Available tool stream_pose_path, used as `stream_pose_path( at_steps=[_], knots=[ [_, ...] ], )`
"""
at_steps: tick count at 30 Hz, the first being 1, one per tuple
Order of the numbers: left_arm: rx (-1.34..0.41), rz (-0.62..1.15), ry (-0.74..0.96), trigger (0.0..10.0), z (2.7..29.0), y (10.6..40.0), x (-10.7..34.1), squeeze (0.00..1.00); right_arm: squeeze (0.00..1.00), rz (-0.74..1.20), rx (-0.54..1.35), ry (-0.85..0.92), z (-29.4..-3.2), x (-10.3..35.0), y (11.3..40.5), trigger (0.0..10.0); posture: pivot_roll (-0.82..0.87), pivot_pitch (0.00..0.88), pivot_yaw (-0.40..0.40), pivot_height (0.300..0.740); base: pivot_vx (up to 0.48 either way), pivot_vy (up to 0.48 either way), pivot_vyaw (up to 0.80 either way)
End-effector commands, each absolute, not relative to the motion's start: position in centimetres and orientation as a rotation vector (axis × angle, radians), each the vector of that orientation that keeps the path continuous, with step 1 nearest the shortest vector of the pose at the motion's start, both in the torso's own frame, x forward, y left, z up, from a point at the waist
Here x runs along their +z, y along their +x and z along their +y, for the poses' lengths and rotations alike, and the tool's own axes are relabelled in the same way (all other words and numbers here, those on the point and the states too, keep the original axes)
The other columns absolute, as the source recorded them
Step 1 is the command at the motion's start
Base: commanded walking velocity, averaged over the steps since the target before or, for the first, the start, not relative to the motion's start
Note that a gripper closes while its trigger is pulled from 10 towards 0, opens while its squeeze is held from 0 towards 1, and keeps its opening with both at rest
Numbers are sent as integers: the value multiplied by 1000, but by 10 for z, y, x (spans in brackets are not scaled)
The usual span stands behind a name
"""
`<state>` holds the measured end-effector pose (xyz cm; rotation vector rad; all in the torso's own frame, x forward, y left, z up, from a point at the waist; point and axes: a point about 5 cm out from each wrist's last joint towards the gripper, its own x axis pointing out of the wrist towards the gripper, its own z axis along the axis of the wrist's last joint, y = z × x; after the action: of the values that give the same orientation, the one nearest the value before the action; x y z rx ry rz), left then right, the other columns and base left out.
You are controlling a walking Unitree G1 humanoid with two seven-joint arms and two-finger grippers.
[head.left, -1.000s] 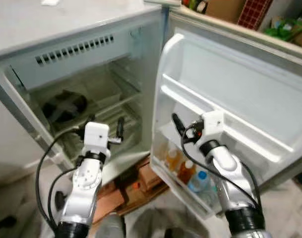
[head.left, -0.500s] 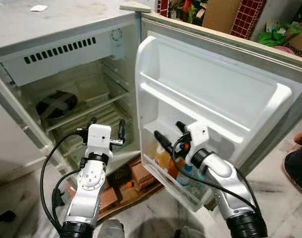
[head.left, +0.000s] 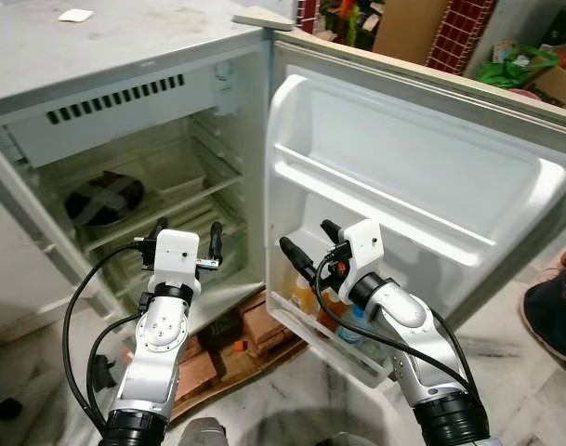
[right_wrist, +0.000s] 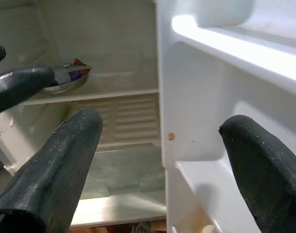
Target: Restocking fridge
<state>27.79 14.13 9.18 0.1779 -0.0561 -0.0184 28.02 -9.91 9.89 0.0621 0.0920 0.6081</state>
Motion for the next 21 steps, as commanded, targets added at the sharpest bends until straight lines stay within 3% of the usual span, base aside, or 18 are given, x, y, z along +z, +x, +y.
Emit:
stream_pose_path(
  at_steps=[1, 21],
  knots=[
    [-18, -57, 168, 10000, 140, 279, 92, 0, 0, 66, 607, 59, -99, 105, 283, 10000, 112, 14, 7, 740, 0, -480, 0],
    [-10, -38, 187, 10000, 138, 278, 88, 0, 0, 94, 605, 59, -95, 96, 282, 10000, 118, 19, 5, 740, 0, -479, 0]
  ],
)
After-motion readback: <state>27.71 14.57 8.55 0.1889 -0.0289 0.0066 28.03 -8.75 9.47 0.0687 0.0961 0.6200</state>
